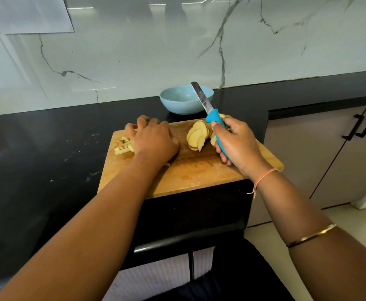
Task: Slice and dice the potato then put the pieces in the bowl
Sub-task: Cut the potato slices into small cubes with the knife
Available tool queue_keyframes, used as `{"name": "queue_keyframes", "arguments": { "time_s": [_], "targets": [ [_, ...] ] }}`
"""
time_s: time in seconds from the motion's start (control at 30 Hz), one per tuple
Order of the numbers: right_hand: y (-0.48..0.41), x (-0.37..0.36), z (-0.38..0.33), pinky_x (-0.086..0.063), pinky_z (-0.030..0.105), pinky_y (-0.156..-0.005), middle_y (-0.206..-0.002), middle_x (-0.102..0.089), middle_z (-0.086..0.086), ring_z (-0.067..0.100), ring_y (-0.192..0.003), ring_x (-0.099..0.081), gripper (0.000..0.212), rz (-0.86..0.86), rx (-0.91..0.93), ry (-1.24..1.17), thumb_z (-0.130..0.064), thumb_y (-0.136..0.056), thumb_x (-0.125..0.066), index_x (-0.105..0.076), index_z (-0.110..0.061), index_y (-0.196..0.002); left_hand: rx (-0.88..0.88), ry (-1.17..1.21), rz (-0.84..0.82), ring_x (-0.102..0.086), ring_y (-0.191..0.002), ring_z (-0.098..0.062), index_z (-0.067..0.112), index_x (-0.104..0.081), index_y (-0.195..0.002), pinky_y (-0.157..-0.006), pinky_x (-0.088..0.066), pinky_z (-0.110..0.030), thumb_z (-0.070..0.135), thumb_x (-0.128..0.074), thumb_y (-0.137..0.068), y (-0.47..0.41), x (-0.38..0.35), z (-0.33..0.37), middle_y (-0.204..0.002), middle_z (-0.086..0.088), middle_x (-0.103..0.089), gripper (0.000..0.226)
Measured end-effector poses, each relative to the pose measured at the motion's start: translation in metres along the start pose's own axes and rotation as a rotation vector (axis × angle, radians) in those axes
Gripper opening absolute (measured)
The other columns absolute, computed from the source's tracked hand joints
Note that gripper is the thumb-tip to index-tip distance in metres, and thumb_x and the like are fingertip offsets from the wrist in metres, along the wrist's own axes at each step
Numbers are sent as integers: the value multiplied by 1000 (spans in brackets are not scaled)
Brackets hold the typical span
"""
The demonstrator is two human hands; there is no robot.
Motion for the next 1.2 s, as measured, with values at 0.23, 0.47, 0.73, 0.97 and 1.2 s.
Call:
{"name": "queue_keyframes", "arguments": {
  "time_s": [0.23,0.47,0.73,0.97,1.2],
  "targets": [
    [0,1,-1,-40,19,-36,-62,-55,3,8,-38,-45,13,3,3,7,-36,-99,-44,-51,-27,-105,67,176,-5,-26,-133,-27,25,-60,-119,-108,-20,-47,31,-42,-96,2,10,-31,-137,-2,-49,29],
    [1,1,-1,-40,20,-36,-60,-55,2,8,-38,-45,13,5,9,13,-36,-99,-44,-51,-27,-105,17,5,-257,-5,-146,-34,20,-34,-144,-113,-2,-59,68,-32,-90,19,-17,-1,-158,-10,-17,72],
    [2,3,-1,-40,18,-35,-60,-54,2,6,-36,-44,12,4,10,-10,-36,-99,-44,-51,-27,-104,93,-85,-89,-8,-144,-32,15,-26,-144,-113,-5,-56,33,-29,-101,12,-5,-16,-156,-16,-14,47],
    [2,2,1,-40,19,-36,-61,-54,2,7,-38,-45,16,7,-8,-29,-37,-99,-45,-53,-25,-105,44,93,217,-46,-115,-29,16,-52,-122,-99,-27,-43,25,-44,-100,7,28,-21,-125,-10,-49,25],
    [2,2,1,-37,17,-34,-61,-54,3,7,-36,-44,17,13,-10,-35,-35,-99,-45,-54,-23,-106,49,338,244,-60,-92,-29,8,-54,-113,-76,-44,-36,21,-45,-101,2,33,-29,-105,-11,-64,20]
  ]
}}
Point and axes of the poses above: each hand's wrist, its own y-axis away from the middle knuckle, its own x-axis out of the back of the hand, z = x × y, the point moved 9 cm from there along -y, towards the middle knuckle
